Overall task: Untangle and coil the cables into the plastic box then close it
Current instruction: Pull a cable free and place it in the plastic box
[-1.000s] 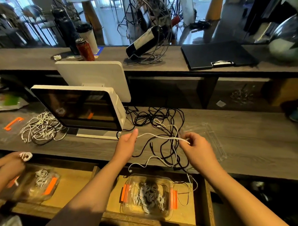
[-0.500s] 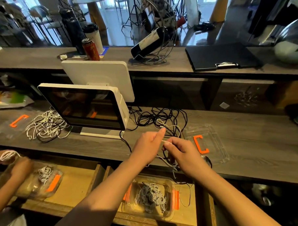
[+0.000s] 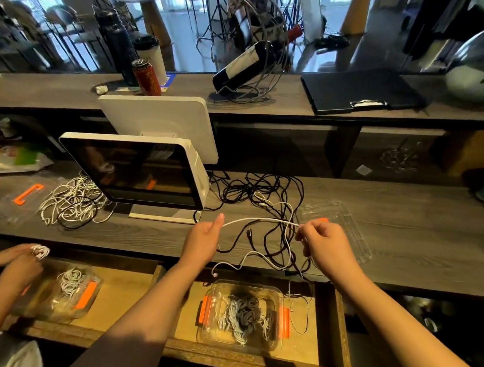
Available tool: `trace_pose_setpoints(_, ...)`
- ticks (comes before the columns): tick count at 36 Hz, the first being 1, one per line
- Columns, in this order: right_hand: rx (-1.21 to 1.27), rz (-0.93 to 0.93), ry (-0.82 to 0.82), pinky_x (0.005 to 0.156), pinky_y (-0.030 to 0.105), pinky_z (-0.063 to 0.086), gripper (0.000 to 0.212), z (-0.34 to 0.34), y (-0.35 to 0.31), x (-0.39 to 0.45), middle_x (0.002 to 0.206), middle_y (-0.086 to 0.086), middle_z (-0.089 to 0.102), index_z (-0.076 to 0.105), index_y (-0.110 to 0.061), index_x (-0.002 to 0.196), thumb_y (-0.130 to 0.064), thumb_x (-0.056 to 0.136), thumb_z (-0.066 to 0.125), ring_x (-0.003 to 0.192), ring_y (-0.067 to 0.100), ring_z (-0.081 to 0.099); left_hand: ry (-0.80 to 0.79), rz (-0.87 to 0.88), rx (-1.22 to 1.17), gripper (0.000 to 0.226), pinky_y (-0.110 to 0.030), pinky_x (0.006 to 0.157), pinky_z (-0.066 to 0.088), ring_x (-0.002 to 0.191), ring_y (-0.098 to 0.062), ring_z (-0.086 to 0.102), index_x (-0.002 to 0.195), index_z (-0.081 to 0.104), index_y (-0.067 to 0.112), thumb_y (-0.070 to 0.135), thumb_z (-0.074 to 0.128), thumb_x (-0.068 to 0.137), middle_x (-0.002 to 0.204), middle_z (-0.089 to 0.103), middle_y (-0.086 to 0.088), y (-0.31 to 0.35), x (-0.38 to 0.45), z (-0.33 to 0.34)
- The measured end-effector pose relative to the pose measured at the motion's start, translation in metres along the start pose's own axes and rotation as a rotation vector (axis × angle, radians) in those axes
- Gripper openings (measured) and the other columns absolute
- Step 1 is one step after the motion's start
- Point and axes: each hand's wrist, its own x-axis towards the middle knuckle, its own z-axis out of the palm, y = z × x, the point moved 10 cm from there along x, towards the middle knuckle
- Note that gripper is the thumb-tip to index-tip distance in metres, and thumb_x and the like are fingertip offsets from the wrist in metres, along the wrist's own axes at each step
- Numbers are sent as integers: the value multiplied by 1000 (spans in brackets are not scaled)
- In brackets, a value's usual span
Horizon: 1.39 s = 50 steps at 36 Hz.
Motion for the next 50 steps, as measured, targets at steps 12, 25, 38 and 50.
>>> trace_pose_setpoints(12,-400,-205,-269,119,32,26,68,55,-17,-13,156,-8,35,28,-28,154,-36,95,62,145,11,30,-329,204,121,52,-31,57,32,41,-7,30,56,42,25,48,46,102,45,32,12,76,-40,49)
trace_pose_setpoints(25,194,-214,-238,53,26,48,28,36,-12,-21,56,-8,50,65,-12,80,-23,102,51,53,9,49,-257,86,-185,54,-26,66,42,61,-22,60,60,51,16,49,44,103,54,47,3,63,-43,46)
trace_pose_setpoints(38,311,-43,-85,41,19,31,30,6,27,-39,54,-2,42,65,-19,77,-27,102,50,44,9,37,-406,-81,-492,35,-20,50,39,55,-10,47,82,57,12,27,40,108,63,53,1,44,-64,86)
trace_pose_setpoints(50,341,33,-36,44,21,31,29,14,27,-60,61,2,49,71,-6,88,-27,99,55,49,10,42,-656,73,-288,22,-17,38,35,36,-9,46,115,64,31,40,50,102,51,57,-3,65,-101,103)
